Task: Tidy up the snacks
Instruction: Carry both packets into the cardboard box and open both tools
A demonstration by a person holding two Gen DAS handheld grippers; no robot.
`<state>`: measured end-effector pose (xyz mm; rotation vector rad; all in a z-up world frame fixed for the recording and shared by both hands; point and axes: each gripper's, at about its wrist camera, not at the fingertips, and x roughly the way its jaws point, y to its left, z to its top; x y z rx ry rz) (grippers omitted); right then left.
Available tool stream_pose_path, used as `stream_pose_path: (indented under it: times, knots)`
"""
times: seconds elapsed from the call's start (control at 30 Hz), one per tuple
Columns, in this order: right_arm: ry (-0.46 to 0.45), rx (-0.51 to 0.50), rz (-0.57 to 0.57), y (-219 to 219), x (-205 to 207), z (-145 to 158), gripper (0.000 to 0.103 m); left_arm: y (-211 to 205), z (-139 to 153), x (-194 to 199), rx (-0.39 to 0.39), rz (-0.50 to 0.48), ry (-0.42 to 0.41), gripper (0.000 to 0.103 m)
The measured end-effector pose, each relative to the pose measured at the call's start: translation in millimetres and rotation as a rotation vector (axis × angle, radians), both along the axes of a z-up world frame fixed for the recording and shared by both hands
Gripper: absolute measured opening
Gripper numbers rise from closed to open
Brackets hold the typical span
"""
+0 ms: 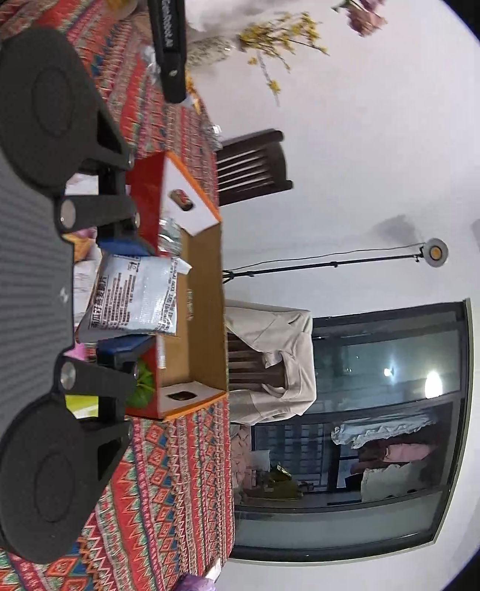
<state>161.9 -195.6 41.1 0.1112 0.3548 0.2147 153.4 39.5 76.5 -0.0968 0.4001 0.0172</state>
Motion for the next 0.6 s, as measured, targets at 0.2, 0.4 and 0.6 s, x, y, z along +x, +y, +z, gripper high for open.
stream_pose_path:
  times: [0.2,0.4,0.6]
  knots:
    - [-0.027,0.045,-0.002,-6.5,39.2,19.5,0.043,-13.2,14.5,49.0,-0.030,0.024,0.043,0.045]
    - [-0.035,0.065,-0.026,-8.0,91.1,34.5,0.043,-37.0,27.2,98.0,-0.021,0.026,0.039,0.045]
    - [-0.070,0.120,-0.084,-18.7,128.8,13.3,0.043,-49.9,7.0,133.8,-0.012,0.139,-0.038,0.045]
